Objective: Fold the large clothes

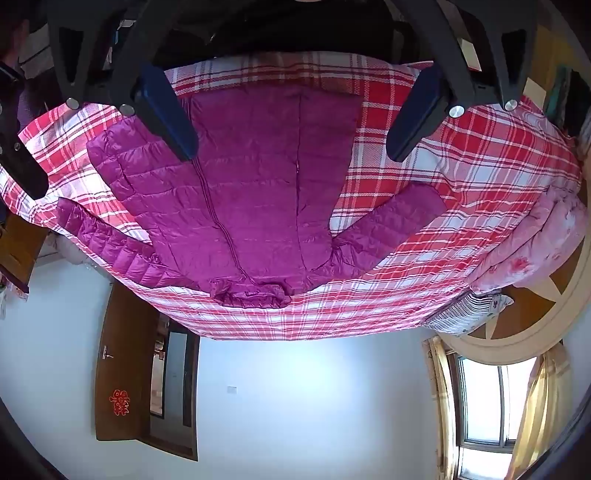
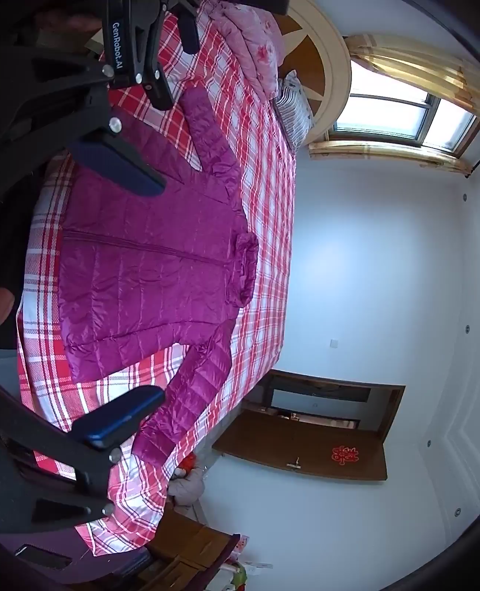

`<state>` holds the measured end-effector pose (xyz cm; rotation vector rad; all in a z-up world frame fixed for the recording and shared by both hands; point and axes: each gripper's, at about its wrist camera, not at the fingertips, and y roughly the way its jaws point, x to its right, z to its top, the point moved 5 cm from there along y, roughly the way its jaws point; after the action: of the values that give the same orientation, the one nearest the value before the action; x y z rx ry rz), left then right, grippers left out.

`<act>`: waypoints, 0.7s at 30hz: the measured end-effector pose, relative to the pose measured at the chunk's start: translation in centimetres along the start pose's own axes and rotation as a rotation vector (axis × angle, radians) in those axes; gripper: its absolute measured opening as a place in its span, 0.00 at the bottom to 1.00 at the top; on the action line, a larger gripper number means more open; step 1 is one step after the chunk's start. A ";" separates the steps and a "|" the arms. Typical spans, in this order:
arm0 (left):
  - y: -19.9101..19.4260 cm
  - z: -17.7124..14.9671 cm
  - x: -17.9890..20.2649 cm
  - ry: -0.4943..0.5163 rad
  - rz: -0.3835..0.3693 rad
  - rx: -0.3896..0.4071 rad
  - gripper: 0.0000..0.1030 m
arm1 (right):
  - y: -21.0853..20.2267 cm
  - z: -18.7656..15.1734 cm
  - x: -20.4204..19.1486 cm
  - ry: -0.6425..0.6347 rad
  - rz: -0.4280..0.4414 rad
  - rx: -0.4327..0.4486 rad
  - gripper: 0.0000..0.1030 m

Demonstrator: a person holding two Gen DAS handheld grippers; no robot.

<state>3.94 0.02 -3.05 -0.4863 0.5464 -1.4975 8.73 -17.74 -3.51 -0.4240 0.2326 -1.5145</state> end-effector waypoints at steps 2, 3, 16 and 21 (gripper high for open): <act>0.0 0.0 0.1 -0.005 0.001 -0.001 0.99 | 0.1 0.0 0.1 0.004 -0.002 0.001 1.00; 0.0 -0.1 0.1 -0.007 -0.001 -0.001 0.99 | 0.1 0.0 0.1 0.005 -0.005 0.003 1.00; 0.5 -0.3 -0.3 -0.026 -0.012 -0.015 0.99 | 0.3 -0.1 0.3 0.021 0.012 -0.005 1.00; 0.5 -0.2 -0.5 -0.031 -0.013 -0.018 0.99 | 0.4 -0.3 0.1 0.022 0.011 -0.004 1.00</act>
<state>4.23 0.53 -3.54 -0.5271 0.5331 -1.4965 8.94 -17.84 -3.97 -0.4088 0.2546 -1.5092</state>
